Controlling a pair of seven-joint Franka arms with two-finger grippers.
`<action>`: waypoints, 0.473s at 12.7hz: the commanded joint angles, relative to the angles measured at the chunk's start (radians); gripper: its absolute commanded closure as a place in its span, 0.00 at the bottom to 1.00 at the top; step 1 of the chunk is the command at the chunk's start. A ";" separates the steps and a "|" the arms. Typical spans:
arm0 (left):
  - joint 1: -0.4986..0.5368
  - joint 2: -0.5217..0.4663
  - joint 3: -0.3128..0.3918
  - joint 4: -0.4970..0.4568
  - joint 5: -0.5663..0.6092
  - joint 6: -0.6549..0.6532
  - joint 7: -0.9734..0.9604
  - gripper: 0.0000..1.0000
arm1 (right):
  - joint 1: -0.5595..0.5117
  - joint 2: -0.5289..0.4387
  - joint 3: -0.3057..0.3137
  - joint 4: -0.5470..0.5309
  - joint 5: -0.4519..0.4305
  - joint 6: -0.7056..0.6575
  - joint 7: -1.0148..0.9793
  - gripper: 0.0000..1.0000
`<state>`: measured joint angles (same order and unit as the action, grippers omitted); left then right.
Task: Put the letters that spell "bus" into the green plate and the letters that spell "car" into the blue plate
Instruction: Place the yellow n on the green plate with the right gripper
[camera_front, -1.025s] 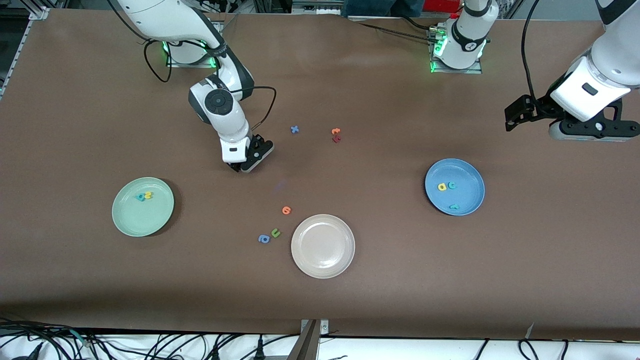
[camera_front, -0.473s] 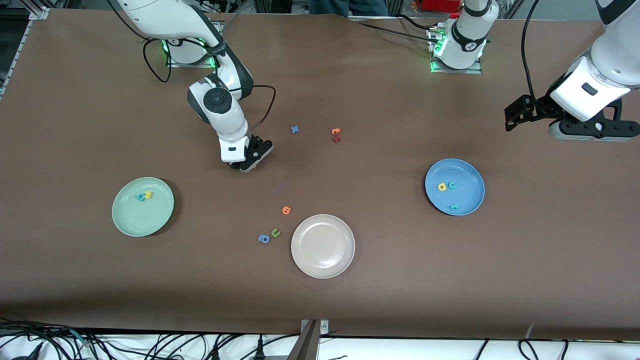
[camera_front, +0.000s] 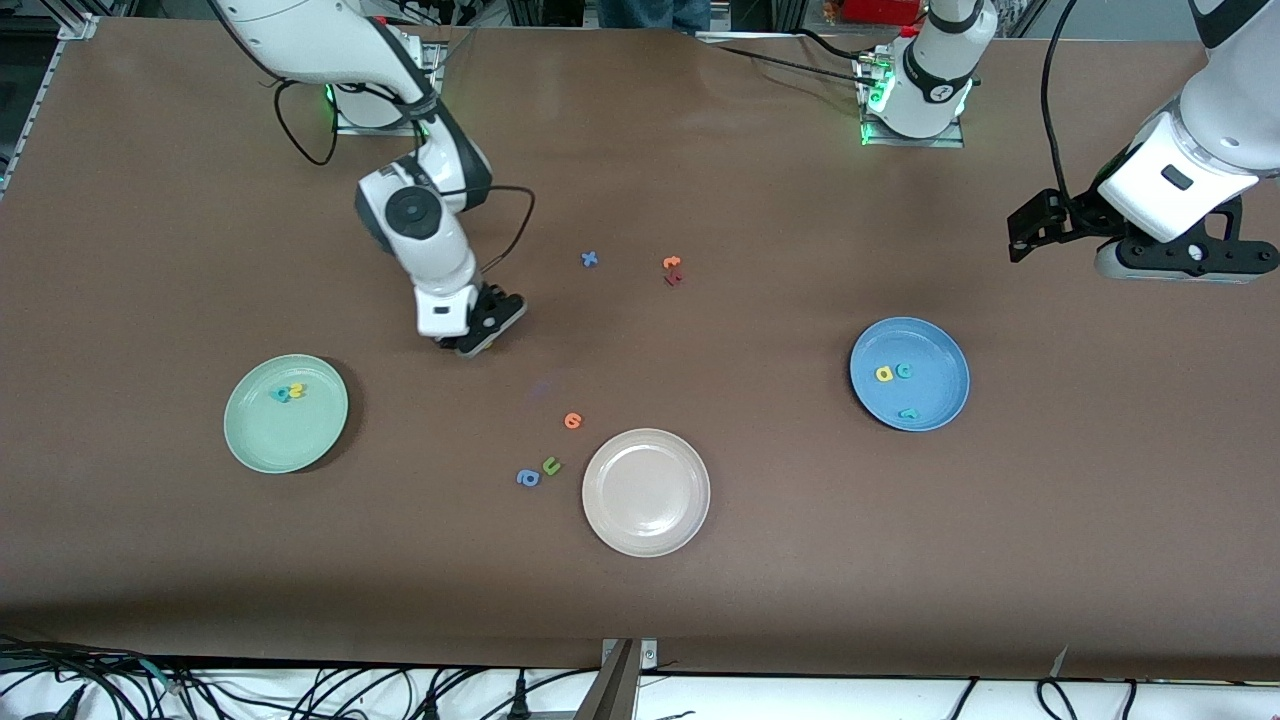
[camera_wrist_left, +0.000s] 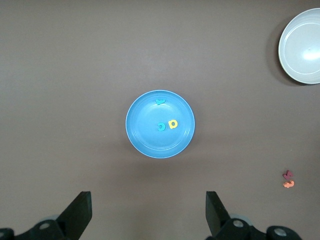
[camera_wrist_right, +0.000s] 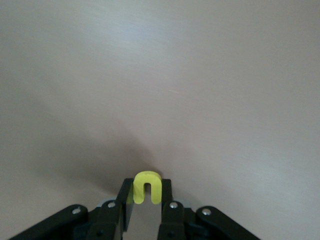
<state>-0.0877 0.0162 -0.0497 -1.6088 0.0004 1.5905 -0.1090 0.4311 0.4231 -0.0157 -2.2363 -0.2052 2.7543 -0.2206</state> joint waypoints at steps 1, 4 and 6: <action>-0.006 -0.005 0.005 0.015 -0.016 -0.014 0.006 0.00 | -0.034 -0.052 -0.093 0.000 -0.011 -0.044 -0.144 0.82; -0.006 -0.005 0.005 0.015 -0.016 -0.014 0.006 0.00 | -0.052 -0.079 -0.216 0.058 -0.011 -0.117 -0.317 0.83; -0.006 -0.004 0.005 0.015 -0.016 -0.014 0.006 0.00 | -0.072 -0.073 -0.283 0.095 -0.007 -0.127 -0.429 0.83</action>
<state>-0.0886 0.0162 -0.0498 -1.6067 0.0004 1.5904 -0.1090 0.3731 0.3597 -0.2599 -2.1707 -0.2053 2.6593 -0.5610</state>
